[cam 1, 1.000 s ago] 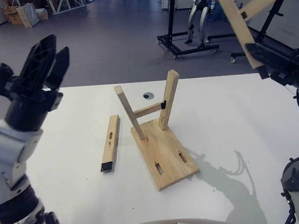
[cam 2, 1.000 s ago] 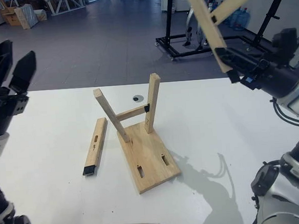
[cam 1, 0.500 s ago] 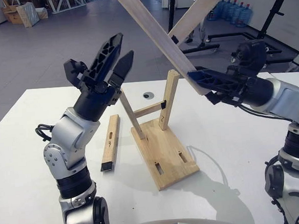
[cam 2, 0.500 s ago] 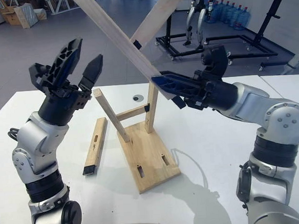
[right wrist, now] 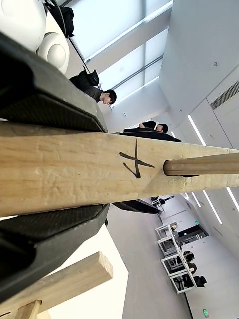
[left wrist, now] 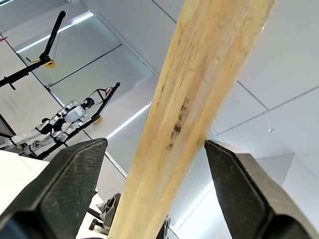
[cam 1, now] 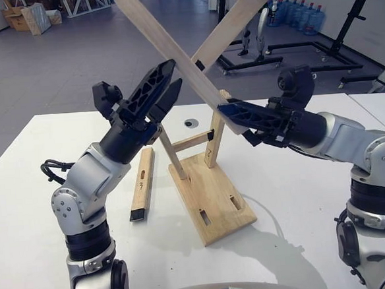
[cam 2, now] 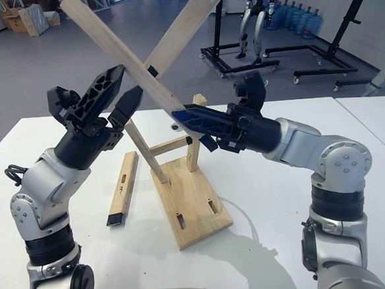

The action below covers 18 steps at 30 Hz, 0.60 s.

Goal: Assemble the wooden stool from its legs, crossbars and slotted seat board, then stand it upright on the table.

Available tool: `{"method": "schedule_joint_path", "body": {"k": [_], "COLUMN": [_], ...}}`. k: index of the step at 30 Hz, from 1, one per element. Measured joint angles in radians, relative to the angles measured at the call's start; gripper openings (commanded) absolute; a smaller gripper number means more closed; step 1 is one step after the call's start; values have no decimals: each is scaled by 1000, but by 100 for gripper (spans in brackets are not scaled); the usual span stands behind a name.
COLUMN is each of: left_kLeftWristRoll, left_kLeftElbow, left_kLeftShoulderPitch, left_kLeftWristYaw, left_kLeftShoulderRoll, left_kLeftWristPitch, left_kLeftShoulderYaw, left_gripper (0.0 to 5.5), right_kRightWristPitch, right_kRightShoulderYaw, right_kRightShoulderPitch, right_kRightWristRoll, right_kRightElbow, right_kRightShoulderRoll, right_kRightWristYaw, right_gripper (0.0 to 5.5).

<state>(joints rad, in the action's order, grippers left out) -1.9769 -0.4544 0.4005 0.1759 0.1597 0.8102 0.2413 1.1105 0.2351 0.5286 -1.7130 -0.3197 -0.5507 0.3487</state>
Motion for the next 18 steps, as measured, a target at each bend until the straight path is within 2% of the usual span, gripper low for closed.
{"method": "schedule_joint_path", "body": {"k": [10, 18], "left_kLeftWristRoll": [1, 1], "left_kLeftElbow": [28, 36], "left_kLeftShoulderPitch": [123, 119], "left_kLeftWristYaw": [24, 32], "left_kLeftShoulderRoll": [30, 24], "left_kLeftWristPitch": [-43, -33], "left_kLeftShoulderYaw": [43, 4], "left_gripper": [357, 357], "right_kRightWristPitch": [-36, -57], "right_kRightShoulderYaw": [-61, -88], "right_kRightShoulderPitch": [-69, -71], "right_kRightWristRoll": [-3, 21], "right_kRightElbow": [-38, -42], "right_kRightShoulderRoll": [-26, -28], "right_kRightWristYaw": [15, 27], "right_gripper": [204, 204]}}
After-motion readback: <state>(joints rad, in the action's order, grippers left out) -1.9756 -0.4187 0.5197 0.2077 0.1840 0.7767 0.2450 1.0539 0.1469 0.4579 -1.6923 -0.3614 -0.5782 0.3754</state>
